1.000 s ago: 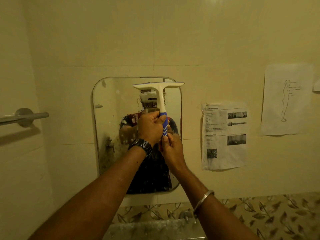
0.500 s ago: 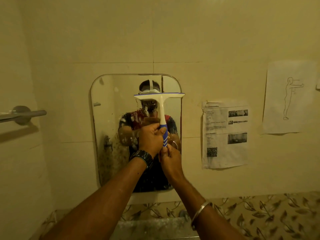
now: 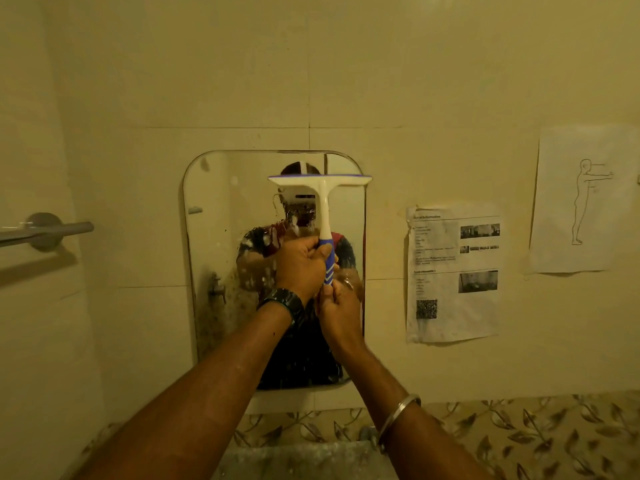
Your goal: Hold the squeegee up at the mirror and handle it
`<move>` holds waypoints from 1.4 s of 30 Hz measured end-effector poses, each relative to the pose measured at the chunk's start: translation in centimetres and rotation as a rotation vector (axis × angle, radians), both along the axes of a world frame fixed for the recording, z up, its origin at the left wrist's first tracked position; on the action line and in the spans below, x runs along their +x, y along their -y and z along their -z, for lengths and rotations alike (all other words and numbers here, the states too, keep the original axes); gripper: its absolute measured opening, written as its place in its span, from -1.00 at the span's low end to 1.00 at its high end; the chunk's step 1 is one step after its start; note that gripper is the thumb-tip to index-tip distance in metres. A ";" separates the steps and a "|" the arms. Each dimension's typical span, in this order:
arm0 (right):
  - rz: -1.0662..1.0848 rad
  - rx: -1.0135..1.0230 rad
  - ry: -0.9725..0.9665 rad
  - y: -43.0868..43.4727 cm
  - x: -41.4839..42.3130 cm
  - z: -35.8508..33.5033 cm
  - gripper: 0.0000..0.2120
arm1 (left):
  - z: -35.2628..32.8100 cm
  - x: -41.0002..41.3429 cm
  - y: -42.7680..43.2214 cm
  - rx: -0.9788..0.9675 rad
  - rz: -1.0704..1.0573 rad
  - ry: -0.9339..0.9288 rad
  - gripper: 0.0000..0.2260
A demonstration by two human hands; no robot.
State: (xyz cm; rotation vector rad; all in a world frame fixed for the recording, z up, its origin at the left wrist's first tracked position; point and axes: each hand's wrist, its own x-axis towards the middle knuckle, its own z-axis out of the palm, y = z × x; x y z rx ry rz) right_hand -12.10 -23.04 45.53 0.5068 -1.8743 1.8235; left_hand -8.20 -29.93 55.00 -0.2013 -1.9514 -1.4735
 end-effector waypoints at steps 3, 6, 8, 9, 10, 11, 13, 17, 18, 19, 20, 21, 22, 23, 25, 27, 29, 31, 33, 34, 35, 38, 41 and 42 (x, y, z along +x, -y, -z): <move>0.028 0.040 -0.009 0.4 0.6 2.5 -0.65 | 2.3 0.3 0.3 -0.023 0.006 0.046 -0.87; 0.028 0.036 -0.032 0.3 1.7 2.6 -0.61 | 2.5 1.2 0.5 -0.051 -0.004 0.014 -0.83; 0.005 0.007 -0.061 0.3 2.4 1.3 -0.64 | 1.3 1.3 0.8 -0.089 -0.023 -0.040 -0.81; -0.002 -0.006 -0.083 0.3 2.5 0.3 -0.66 | 0.4 1.4 1.0 -0.117 -0.032 -0.062 -0.82; -0.006 -0.017 -0.100 0.5 2.4 -0.8 -0.67 | -0.7 1.4 1.2 -0.144 -0.036 -0.089 -0.83; -0.007 -0.027 -0.110 0.8 2.3 -1.8 -0.68 | -1.7 1.3 1.4 -0.160 -0.035 -0.113 -0.85; -0.003 -0.028 -0.115 1.5 1.8 -3.4 -0.69 | -3.3 1.0 2.0 -0.153 -0.041 -0.142 -0.83; -0.059 -0.049 -0.055 3.2 1.1 -3.8 -0.75 | -3.6 0.2 3.4 -0.123 -0.038 -0.094 -0.83; -0.076 -0.068 -0.032 3.5 1.2 -3.3 -0.77 | -3.1 0.2 3.7 -0.113 -0.033 -0.079 -0.83; -0.083 -0.074 -0.013 3.8 1.1 -2.5 -0.78 | -2.4 0.3 3.9 -0.113 -0.037 -0.056 -0.84; -0.085 -0.065 0.000 4.1 1.0 -1.6 -0.78 | -1.6 0.2 4.2 -0.114 -0.042 -0.040 -0.84; -0.088 -0.046 0.011 4.4 0.9 -0.5 -0.77 | -0.6 0.3 4.5 -0.111 -0.048 -0.022 -0.84; -0.092 -0.031 0.019 4.7 0.9 0.4 -0.76 | 0.3 0.3 4.8 -0.108 -0.053 -0.009 -0.83; -0.093 -0.022 0.021 4.9 1.0 1.2 -0.76 | 1.1 0.6 5.0 -0.114 -0.064 0.002 -0.82; -0.089 -0.015 0.010 5.2 1.7 1.9 -0.74 | 1.8 0.9 5.2 -0.135 -0.085 0.002 -0.80; -0.089 -0.023 -0.024 5.1 2.3 1.4 -0.72 | 1.3 1.4 5.5 -0.151 -0.078 -0.026 -0.80; -0.100 -0.044 -0.055 5.0 2.7 -0.1 -0.73 | -0.1 1.8 5.7 -0.143 -0.049 -0.082 -0.82; -0.095 -0.050 -0.094 5.1 2.4 -1.9 -0.74 | -1.8 1.8 6.0 -0.126 -0.018 -0.123 -0.83; -0.087 -0.051 -0.127 5.5 2.0 -3.3 -0.75 | -3.2 1.5 6.3 -0.102 0.020 -0.113 -0.81; -0.088 -0.056 -0.131 5.8 1.8 -3.6 -0.74 | -3.6 1.3 6.3 -0.075 0.049 -0.101 -0.82; -0.088 -0.064 -0.127 6.1 1.6 -3.8 -0.74 | -3.9 1.2 6.4 -0.053 0.076 -0.084 -0.83; -0.093 -0.106 -0.126 6.7 1.4 -3.7 -0.78 | -3.4 0.5 6.5 -0.028 0.101 -0.045 -0.81; -0.092 -0.129 -0.114 7.3 1.2 -2.3 -0.75 | -2.0 0.6 6.3 0.007 0.077 -0.030 -0.81; -0.089 -0.117 -0.097 7.4 1.0 -1.3 -0.73 | -1.1 0.6 6.3 0.004 0.045 -0.030 -0.82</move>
